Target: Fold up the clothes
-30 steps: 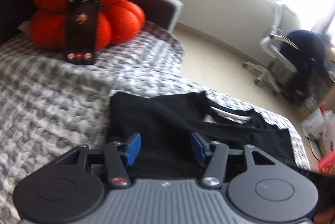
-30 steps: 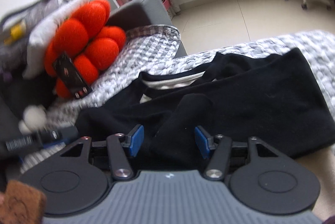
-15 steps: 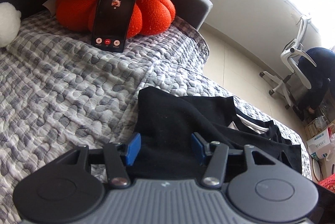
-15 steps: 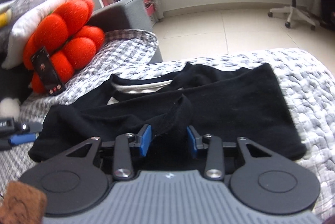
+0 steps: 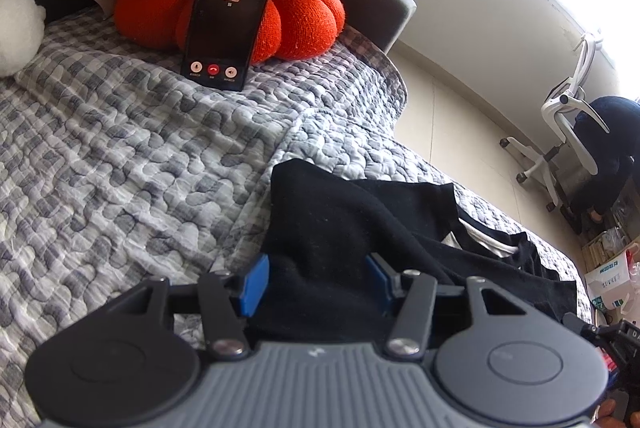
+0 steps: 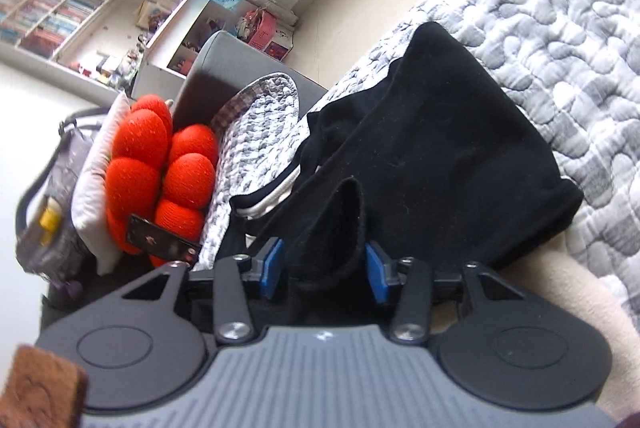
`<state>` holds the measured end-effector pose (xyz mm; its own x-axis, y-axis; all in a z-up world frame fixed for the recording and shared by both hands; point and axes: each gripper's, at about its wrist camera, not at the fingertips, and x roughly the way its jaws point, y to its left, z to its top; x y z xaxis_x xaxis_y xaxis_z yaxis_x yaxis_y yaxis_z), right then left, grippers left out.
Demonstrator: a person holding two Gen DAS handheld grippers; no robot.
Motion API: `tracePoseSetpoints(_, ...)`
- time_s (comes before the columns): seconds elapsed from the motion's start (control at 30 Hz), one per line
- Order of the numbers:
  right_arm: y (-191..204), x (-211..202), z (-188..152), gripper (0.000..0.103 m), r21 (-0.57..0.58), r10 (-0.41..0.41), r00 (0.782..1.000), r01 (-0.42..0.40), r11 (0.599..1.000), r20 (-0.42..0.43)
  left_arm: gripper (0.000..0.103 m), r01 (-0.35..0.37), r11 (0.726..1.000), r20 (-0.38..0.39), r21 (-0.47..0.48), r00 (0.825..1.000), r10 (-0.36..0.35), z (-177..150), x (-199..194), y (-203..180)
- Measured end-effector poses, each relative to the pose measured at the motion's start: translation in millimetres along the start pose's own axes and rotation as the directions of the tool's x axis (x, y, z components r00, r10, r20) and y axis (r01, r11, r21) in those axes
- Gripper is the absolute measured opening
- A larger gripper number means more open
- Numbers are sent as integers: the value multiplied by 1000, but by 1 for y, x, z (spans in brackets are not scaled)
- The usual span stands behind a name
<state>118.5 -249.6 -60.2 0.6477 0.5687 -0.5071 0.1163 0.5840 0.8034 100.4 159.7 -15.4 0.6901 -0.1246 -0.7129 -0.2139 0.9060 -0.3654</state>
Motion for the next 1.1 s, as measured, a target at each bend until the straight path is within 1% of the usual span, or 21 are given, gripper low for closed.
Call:
tracePoseSetpoints(0.07, -5, -2, 2, 51, 37, 11, 1000, -11, 999, -1, 54, 1, 1000, 1, -7, 1000, -1, 1, -1, 2)
tracePoseSetpoints(0.13, -6, -2, 1, 51, 39, 2, 1000, -2, 999, 9, 54, 3, 1000, 3, -13, 1000, -3, 2, -1, 3)
tracePoseSetpoints(0.2, 0, 0, -1, 36, -1, -24, 1000, 24, 1000, 19, 54, 3, 1000, 3, -19, 1000, -3, 2, -1, 4)
tracePoseSetpoints(0.23, 4, 1, -2, 19, -33, -41, 999, 42, 999, 24, 54, 3, 1000, 2, -22, 1000, -3, 3, -1, 5)
tracePoseSetpoints(0.33, 27, 3, -8, 8, -150, -85, 995, 93, 984, 60, 54, 4, 999, 0, -34, 1000, -4, 4, -1, 9)
tracePoseSetpoints(0.4, 46, -1, -10, 8, -215, -80, 992, 99, 971, 98, 54, 5, 999, 6, -44, 1000, -4, 5, -3, 12)
tracePoseSetpoints(0.5, 75, -10, -6, 8, -260, -36, 990, 71, 963, 136, 50, -4, 999, 30, -50, 1000, 6, 9, -7, 16)
tracePoseSetpoints(0.57, 98, -15, 0, 8, -283, -14, 988, 56, 957, 151, 39, -29, 998, 56, -47, 998, 31, 11, -10, 19)
tracePoseSetpoints(0.63, 124, -20, 7, 8, -306, 13, 987, 36, 951, 159, 39, -44, 998, 62, -50, 997, 47, 14, -10, 21)
tracePoseSetpoints(0.67, 136, -22, 10, 8, -318, 29, 987, 24, 948, 161, 36, -42, 998, 61, -57, 997, 45, 15, -10, 23)
tracePoseSetpoints(0.83, 203, -23, 16, 8, -380, 92, 983, -26, 925, 157, 27, 4, 995, 63, -95, 998, 2, 18, -13, 31)
tracePoseSetpoints(0.97, 250, -18, 11, 8, -438, 111, 983, -36, 898, 147, 21, 42, 992, 85, -118, 996, -32, 20, -22, 35)
tracePoseSetpoints(1.1, 291, -13, 2, 8, -497, 118, 982, -29, 867, 147, 21, 67, 987, 96, -144, 994, -54, 23, -27, 42)
